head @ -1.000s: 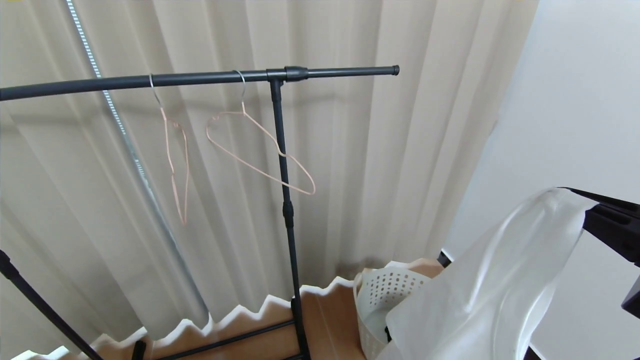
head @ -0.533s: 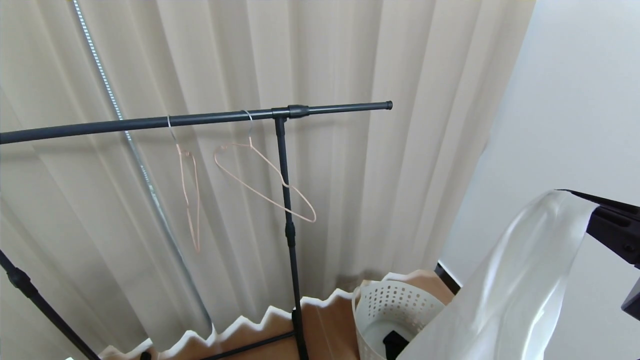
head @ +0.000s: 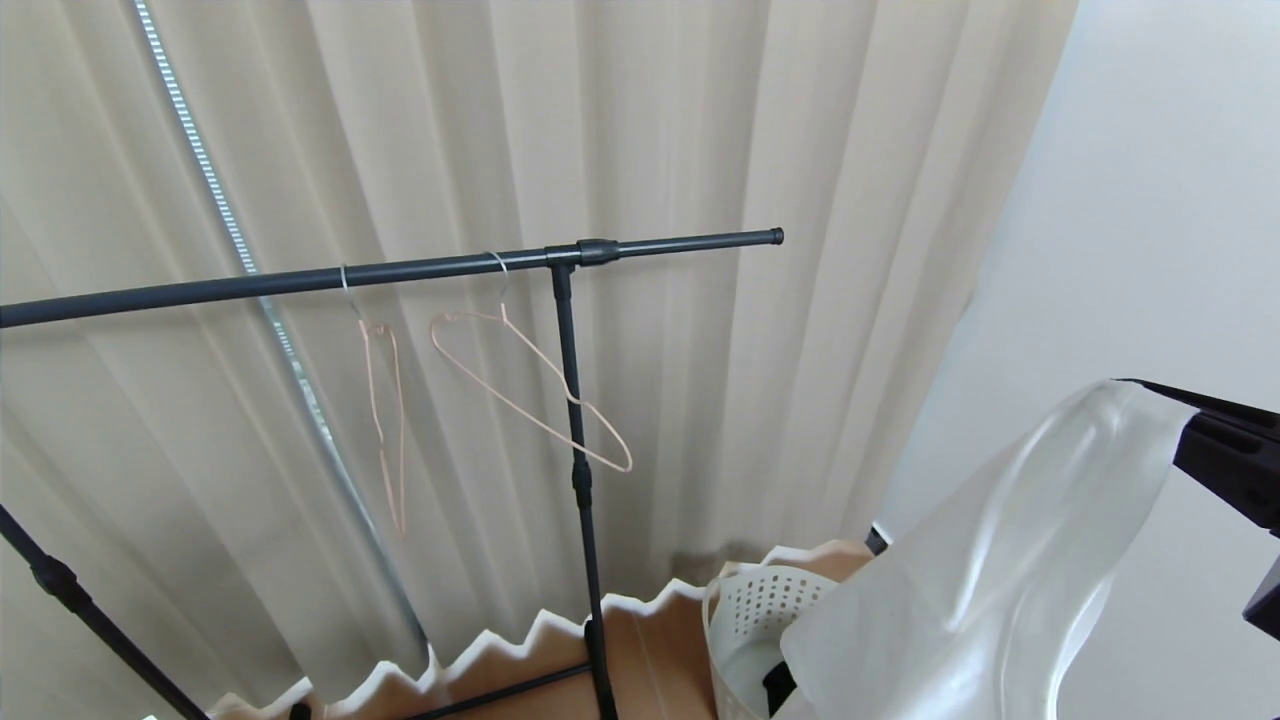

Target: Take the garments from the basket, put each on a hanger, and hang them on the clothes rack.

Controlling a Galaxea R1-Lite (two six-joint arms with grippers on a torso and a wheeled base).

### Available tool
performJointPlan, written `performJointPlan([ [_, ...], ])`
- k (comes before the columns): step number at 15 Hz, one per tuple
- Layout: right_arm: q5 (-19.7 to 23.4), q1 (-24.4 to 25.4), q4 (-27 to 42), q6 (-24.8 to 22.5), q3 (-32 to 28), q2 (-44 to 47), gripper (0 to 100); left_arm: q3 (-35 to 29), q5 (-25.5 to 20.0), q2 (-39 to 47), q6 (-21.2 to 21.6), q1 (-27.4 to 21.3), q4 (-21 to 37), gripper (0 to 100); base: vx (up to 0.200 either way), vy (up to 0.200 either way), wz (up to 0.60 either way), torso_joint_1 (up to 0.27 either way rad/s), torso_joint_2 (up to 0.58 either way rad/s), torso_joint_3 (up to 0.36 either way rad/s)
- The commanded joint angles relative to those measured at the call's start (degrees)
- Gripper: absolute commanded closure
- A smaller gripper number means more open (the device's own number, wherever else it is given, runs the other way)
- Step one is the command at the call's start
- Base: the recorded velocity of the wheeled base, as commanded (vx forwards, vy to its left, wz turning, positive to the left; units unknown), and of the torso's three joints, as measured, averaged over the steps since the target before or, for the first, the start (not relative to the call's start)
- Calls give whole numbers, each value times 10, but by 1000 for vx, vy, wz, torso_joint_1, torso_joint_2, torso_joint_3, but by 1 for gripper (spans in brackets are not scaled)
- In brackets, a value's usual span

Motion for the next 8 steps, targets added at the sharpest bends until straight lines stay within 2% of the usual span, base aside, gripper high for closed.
performJointPlan([
  [1, 0, 0, -1, 0, 0, 1, 100, 0, 1, 1, 0, 0, 0, 0, 0, 0, 0, 163, -354, -325],
  [8, 0, 0, -1, 0, 1, -3, 100, 0, -1, 1, 1, 0, 0, 0, 0, 0, 0, 161, -347, -210],
])
